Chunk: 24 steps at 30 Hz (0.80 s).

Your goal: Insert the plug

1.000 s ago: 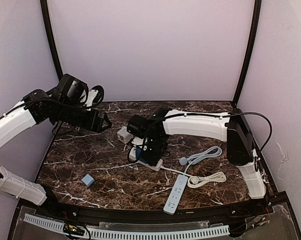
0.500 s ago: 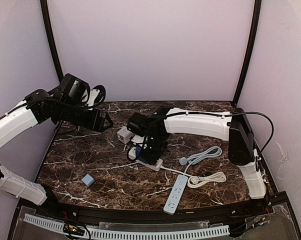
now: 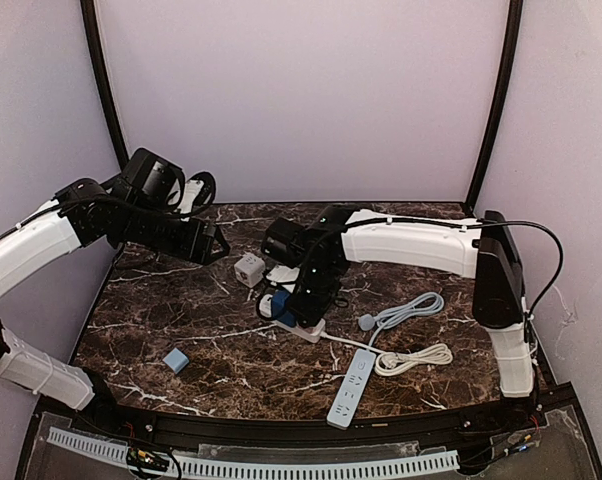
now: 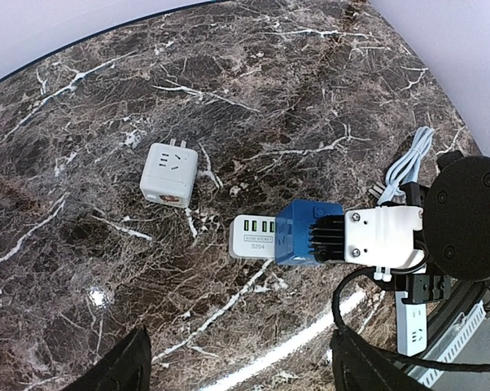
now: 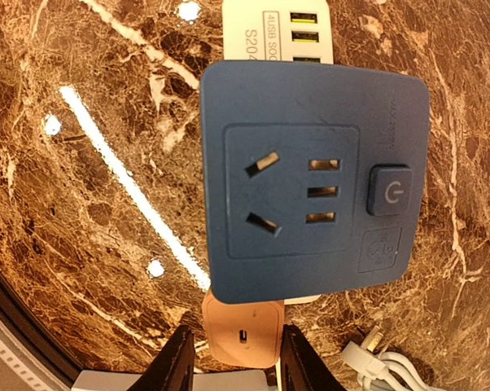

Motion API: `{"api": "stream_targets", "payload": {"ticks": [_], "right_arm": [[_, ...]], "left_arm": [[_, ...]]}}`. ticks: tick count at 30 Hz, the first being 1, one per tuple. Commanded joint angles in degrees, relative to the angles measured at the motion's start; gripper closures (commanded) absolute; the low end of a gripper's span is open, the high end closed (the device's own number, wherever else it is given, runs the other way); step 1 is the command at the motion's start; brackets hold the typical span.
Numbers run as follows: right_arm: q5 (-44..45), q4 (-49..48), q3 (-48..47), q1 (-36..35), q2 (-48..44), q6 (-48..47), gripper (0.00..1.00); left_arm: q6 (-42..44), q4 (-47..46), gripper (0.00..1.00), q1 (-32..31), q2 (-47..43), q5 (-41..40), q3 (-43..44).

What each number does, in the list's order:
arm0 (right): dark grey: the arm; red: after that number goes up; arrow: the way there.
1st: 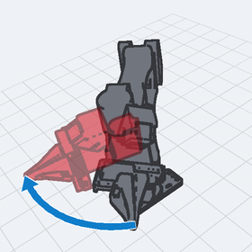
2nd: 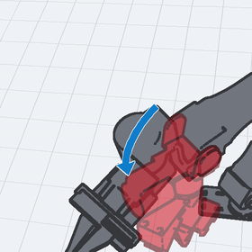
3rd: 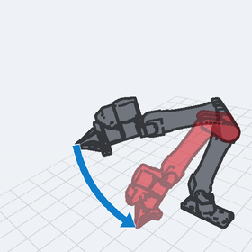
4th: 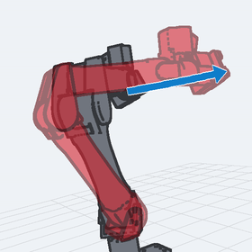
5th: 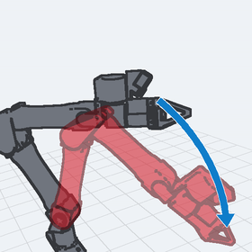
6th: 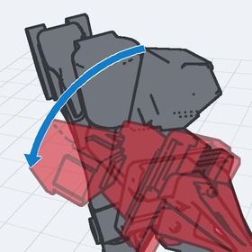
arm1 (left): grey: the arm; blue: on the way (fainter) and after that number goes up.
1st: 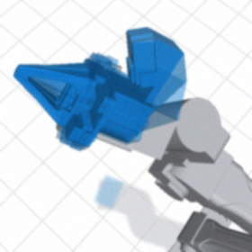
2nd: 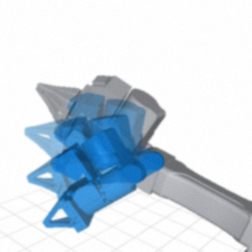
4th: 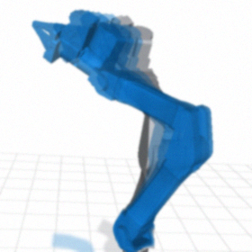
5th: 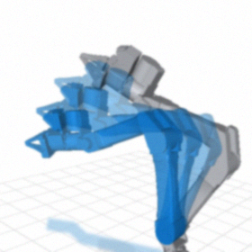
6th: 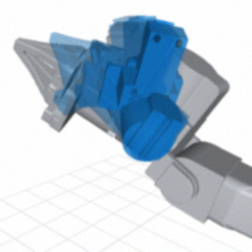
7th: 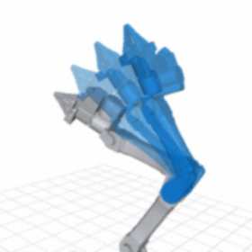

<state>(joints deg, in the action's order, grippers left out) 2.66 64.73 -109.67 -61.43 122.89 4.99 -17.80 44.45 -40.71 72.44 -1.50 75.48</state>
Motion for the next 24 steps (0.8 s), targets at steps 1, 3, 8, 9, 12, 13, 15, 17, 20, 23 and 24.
{"api": "stream_targets", "payload": {"ticks": [1,3,8,9,12,13,15,17,20,23,24], "right_arm": [[-1.75,-1.88,0.53,0.47,0.41,-0.12,0.66],[-1.62,-1.94,0.32,0.59,0.71,-0.31,0.7],[-1.36,-2.16,0.31,1.33,0.89,-0.89,0.74],[-1.21,-2.15,0.39,1.48,0.99,-1.01,0.74],[-0.52,-2.21,0.46,1.98,1.2,-1.3,0.78],[-0.31,-2.24,0.38,2.19,1.15,-1.3,0.8],[-0.35,-2.42,0.05,2.61,1.41,-1.43,0.85],[-0.38,-2.49,-0.38,2.98,1.75,-1.6,0.86],[-0.68,-2.7,-0.79,3.16,2.45,-1.83,0.87],[-0.8,-3.04,-0.9,3.39,3.05,-2.04,0.88],[-0.91,-3.19,-0.9,3.48,3.22,-2.08,0.89]], "left_arm": [[0.05,-0.11,0.24,0.22,0.39,0.67,0.34],[0.05,-0.02,0.24,0.19,0.41,0.64,0.36],[0.13,0.16,0.24,0.19,0.52,0.56,0.43],[0.18,0.19,0.24,0.24,0.51,0.59,0.51],[0.18,0.22,0.24,0.19,0.59,0.48,0.42],[0.15,0.21,0.24,0.19,0.59,0.55,0.31],[0.04,0.06,0.24,0.19,0.64,0.8,0.1],[0.15,-0.09,0.24,0.23,0.84,0.99,0.03],[0.49,-0.22,0.24,0.19,1.56,1.19,0.41],[0.92,-0.24,0.24,0.22,2.56,1.32,1.02],[1.01,-0.17,0.24,0.21,2.76,1.32,1.34]]}}
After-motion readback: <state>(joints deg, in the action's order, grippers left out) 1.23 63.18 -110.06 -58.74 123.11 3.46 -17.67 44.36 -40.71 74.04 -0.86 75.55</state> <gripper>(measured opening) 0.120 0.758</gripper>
